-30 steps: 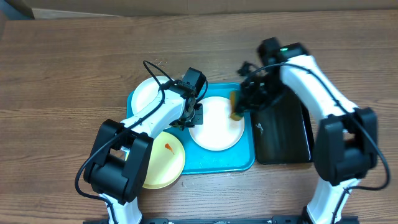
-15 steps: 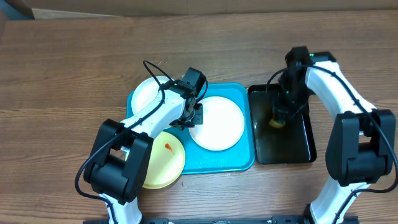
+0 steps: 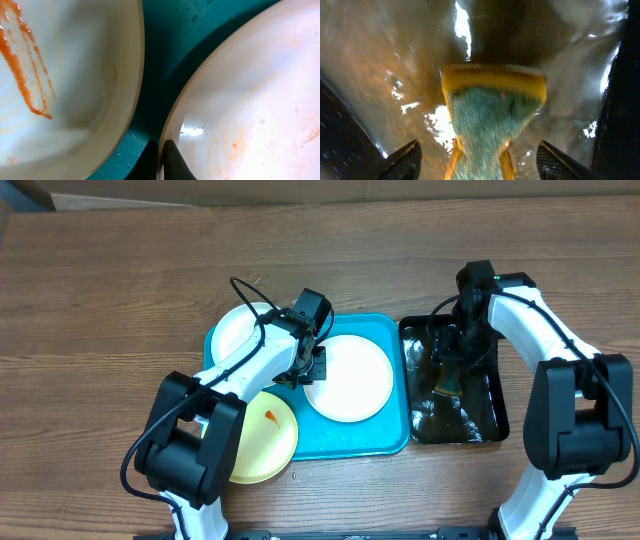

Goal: Clean dirty plates on tray and stack at the side
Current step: 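Move the sponge back and dip it into the black water tray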

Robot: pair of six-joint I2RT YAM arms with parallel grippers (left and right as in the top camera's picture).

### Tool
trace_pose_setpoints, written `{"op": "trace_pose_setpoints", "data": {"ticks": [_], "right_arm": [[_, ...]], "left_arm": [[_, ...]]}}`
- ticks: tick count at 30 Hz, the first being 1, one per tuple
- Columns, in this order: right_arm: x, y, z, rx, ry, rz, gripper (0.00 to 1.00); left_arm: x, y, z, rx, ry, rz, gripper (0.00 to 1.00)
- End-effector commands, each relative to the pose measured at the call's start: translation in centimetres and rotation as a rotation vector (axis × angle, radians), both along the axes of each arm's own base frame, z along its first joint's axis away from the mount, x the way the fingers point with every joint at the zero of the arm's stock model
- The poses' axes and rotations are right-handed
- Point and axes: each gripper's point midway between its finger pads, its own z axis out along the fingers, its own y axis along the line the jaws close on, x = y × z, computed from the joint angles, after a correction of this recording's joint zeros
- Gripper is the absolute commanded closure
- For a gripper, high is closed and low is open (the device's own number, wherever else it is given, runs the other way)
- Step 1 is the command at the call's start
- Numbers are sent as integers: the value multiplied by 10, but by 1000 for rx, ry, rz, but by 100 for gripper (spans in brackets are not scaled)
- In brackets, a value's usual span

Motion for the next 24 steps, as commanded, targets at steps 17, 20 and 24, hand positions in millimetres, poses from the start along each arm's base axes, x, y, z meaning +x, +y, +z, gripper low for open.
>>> {"op": "trace_pose_setpoints", "data": {"ticks": [17,20,24], "right_arm": [[-6,3,-28,-10,-55,-57,16],[-19,3,-28,-10,2,-56,13],[-34,6,-26,7,62,-58,40]], "left_arm": [[4,6,-2,26,-6,29,95],[3,6,-2,27,-6,29,95],[4,6,-2,27,-6,29,94]]}}
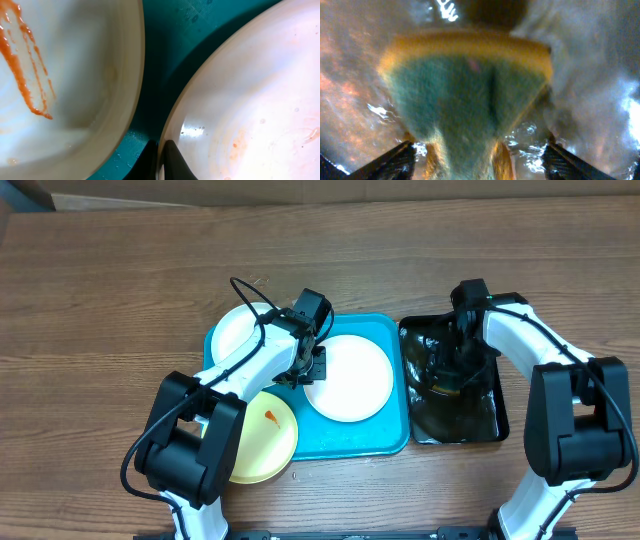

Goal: Clean dirty plates on tray and stack at the side
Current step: 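Move the sponge back and dip it into the black water tray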

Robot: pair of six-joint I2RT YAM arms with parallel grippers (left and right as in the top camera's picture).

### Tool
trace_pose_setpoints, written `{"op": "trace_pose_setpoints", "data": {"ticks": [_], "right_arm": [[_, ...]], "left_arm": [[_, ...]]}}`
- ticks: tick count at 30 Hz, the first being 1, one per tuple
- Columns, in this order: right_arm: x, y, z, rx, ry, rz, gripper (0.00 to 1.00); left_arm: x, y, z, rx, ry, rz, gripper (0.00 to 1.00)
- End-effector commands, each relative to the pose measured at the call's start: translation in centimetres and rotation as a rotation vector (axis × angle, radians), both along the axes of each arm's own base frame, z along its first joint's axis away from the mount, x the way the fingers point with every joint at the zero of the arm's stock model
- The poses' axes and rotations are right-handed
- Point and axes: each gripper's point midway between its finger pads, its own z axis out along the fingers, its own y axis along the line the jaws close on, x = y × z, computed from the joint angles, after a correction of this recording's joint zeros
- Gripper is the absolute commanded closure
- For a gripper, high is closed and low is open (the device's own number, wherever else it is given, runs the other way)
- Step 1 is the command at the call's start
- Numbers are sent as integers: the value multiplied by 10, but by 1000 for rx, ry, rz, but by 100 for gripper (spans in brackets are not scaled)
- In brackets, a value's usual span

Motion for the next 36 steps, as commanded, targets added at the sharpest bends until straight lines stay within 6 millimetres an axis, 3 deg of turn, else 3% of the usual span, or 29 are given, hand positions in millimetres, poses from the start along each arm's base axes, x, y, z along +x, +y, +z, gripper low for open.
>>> {"op": "trace_pose_setpoints", "data": {"ticks": [1,2,5,6,7,8,9,11,15,20,22,23,26,28,29,32,36], "right_arm": [[-8,6,-2,36,33,-7,66],[-9,6,-2,37,34,-8,96],[-10,6,-2,36,39,-8,96],[-11,6,-1,35,46,-9,86],[-13,5,0,34,53,-9,56],[-13,4,2,34,60,-6,36],[-12,2,6,33,63,-10,29],[-7,2,10,32,52,-12,23],[15,1,12,24,-33,-9,16],[34,0,10,15,-114,-8,15],[37,1,10,16,-126,-6,19],[38,1,10,17,-128,-6,27],[38,1,10,17,-127,-6,96],[37,1,10,17,-126,-6,96],[37,1,10,17,-125,-6,58],[36,0,17,14,-109,-7,0],[48,-2,40,7,-126,-8,0]], "left_arm": [[4,6,-2,26,-6,29,94],[4,6,-2,26,-6,29,94],[3,6,-2,27,-6,29,94],[3,6,-2,27,-5,29,93],[3,6,-2,27,-5,29,91],[3,6,-2,27,-5,29,87],[3,6,-2,27,-5,29,79],[3,6,-2,27,-6,29,74],[4,6,-2,27,-6,29,73],[3,6,-2,27,-5,29,73],[3,6,-2,27,-5,29,72],[3,6,-2,27,-5,29,72],[3,6,-2,27,-5,29,72],[3,6,-2,27,-5,29,72],[3,6,-2,27,-5,29,72],[3,6,-2,27,-5,29,71],[4,6,-2,26,-7,29,71]]}}
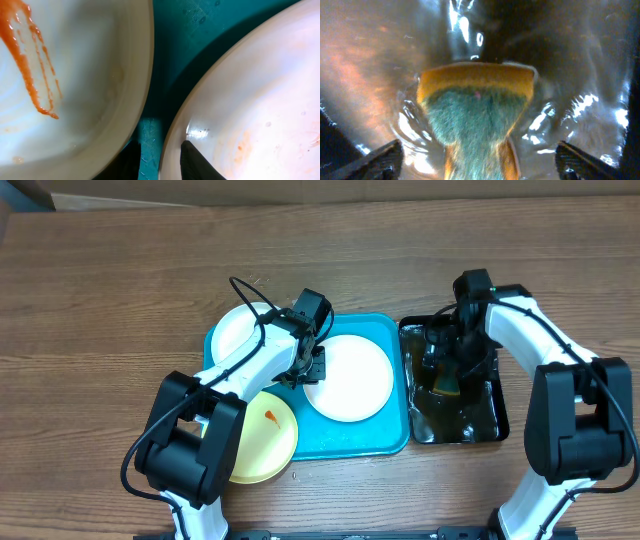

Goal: Clean dirty plates on tray and stack at the side
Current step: 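Move the sponge back and dip it into the black water tray, then release the sponge in the water tray and raise the right gripper, then lift the scrubbed white plate with the left gripper and carry it left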

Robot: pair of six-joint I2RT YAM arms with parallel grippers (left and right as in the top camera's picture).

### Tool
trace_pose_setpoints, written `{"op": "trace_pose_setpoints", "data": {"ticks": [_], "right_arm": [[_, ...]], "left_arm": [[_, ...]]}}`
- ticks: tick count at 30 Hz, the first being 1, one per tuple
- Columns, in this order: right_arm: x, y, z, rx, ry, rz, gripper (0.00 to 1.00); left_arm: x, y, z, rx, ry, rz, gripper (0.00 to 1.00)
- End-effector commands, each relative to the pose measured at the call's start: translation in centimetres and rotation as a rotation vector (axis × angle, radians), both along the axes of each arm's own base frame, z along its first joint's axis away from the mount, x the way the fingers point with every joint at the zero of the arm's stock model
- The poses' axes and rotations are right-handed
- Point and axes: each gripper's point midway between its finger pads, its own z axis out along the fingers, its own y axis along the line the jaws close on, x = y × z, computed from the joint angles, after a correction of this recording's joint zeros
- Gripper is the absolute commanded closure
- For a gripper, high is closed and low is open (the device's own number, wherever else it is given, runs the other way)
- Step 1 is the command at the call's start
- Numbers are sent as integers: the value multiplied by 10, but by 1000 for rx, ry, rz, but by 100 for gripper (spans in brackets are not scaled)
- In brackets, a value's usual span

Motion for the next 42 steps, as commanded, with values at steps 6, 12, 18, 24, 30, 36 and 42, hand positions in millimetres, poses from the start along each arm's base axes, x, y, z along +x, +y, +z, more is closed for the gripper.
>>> {"op": "trace_pose_setpoints", "data": {"ticks": [6,12,18,24,30,36,42], "right_arm": [[52,-20,71,-82,-140,-48,0],[71,-66,90,-111,-206,-182,0],[66,-118,89,-125,-202,-312,0],[64,-146,90,-132,-216,-379,0],[69,-151,91,-134,-239,-389,0],[73,-152,92,-135,-258,-390,0],[73,-152,92,-135,-258,-390,0]], "left_arm": [[2,3,-3,13,0,18,68],[-4,5,-9,19,11,18,75],[-4,5,-11,15,7,18,96],[-6,8,-11,24,20,-27,96],[2,16,5,32,31,-43,96],[21,19,35,-26,26,-70,96],[43,7,74,-106,-30,-113,96]]}}
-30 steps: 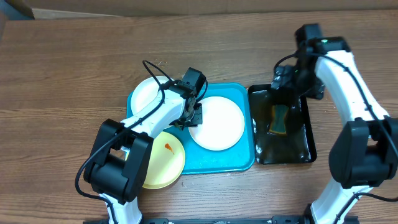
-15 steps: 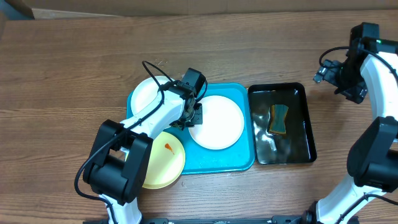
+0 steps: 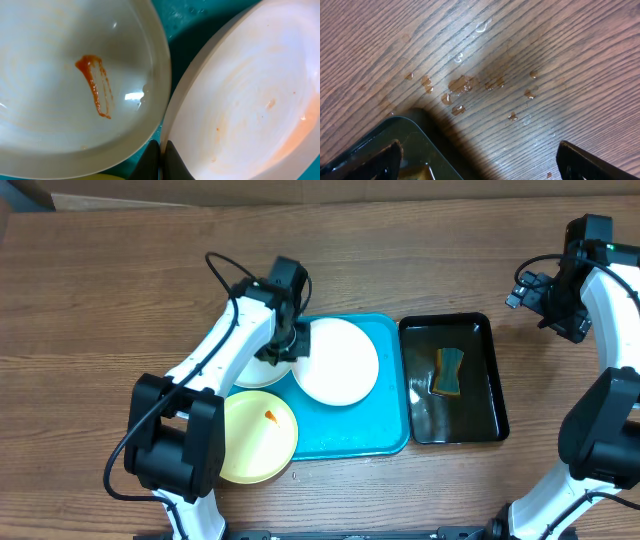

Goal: Clean dirty plates on tray and stack at the side
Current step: 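Lift the scrubbed white plate with the left gripper and carry it left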

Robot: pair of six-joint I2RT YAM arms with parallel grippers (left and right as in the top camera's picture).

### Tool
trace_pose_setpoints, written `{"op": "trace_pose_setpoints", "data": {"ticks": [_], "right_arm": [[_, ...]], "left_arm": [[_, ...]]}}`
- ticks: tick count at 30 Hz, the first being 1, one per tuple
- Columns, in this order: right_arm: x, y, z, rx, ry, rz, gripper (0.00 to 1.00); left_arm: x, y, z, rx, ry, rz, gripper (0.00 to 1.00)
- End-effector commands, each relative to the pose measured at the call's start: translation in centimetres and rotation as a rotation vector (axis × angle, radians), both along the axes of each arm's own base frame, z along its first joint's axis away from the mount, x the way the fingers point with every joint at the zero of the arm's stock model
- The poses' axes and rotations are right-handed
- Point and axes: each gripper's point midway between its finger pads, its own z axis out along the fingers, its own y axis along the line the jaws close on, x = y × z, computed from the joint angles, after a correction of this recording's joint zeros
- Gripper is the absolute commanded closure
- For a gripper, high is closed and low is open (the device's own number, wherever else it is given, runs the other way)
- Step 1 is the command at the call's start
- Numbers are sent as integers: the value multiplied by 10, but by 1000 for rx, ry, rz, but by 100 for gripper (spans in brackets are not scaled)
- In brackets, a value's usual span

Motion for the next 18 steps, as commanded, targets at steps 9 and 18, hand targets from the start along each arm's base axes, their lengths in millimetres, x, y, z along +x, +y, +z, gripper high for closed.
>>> {"op": "trace_pose_setpoints", "data": {"ticks": [9,18], "right_arm": [[4,-3,6,-10,-21,-13,0],[4,-3,6,-10,-21,-13,0]], "left_arm": [[51,-25,104,-39,-223,-67,96],[55,-83,134,23,-406,-158,96]]}}
